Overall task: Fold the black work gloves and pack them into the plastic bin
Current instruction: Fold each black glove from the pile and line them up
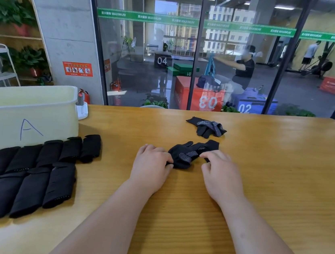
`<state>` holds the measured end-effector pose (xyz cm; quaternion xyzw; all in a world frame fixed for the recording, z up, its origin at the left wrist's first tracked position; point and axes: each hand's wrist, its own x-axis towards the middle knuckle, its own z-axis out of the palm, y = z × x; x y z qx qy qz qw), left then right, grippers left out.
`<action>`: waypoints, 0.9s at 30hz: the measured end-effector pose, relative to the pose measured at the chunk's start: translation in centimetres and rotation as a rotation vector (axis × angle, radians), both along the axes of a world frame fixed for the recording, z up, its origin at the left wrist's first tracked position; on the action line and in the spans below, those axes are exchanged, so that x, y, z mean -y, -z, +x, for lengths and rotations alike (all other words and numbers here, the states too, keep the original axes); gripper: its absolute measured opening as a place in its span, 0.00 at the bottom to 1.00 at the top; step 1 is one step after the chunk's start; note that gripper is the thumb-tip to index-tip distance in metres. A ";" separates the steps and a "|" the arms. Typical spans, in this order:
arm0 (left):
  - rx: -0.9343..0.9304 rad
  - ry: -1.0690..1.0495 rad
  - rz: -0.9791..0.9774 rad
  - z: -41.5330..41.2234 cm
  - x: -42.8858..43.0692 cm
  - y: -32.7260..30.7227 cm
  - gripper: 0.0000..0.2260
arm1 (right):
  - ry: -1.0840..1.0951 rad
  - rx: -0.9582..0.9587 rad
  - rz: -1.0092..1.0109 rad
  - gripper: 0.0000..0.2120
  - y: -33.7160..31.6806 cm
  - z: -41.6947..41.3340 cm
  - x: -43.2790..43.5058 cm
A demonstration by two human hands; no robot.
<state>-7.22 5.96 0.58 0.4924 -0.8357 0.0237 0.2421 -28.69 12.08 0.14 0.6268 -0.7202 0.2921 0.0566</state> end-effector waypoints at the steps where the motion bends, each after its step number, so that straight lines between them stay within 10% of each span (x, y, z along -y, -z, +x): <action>1: 0.030 -0.003 -0.028 -0.1 -0.1 -0.1 0.09 | 0.005 -0.001 -0.022 0.16 0.0 0.0 0.1; 10: -0.550 0.189 0.535 0.3 0.1 -10.2 0.07 | 0.034 0.113 -0.282 0.13 0.0 -0.2 0.6; 16: -0.414 0.194 0.456 -0.3 1.0 -15.7 0.07 | -0.024 0.100 -0.322 0.13 0.5 -0.4 0.9; 23: -1.043 -0.010 0.378 0.7 1.2 -14.6 0.07 | -0.039 0.139 -0.275 0.14 0.1 -0.2 0.5; 27: -0.545 -0.327 0.367 3.9 1.7 -7.6 0.12 | -0.016 0.133 -0.235 0.14 0.0 -0.2 0.6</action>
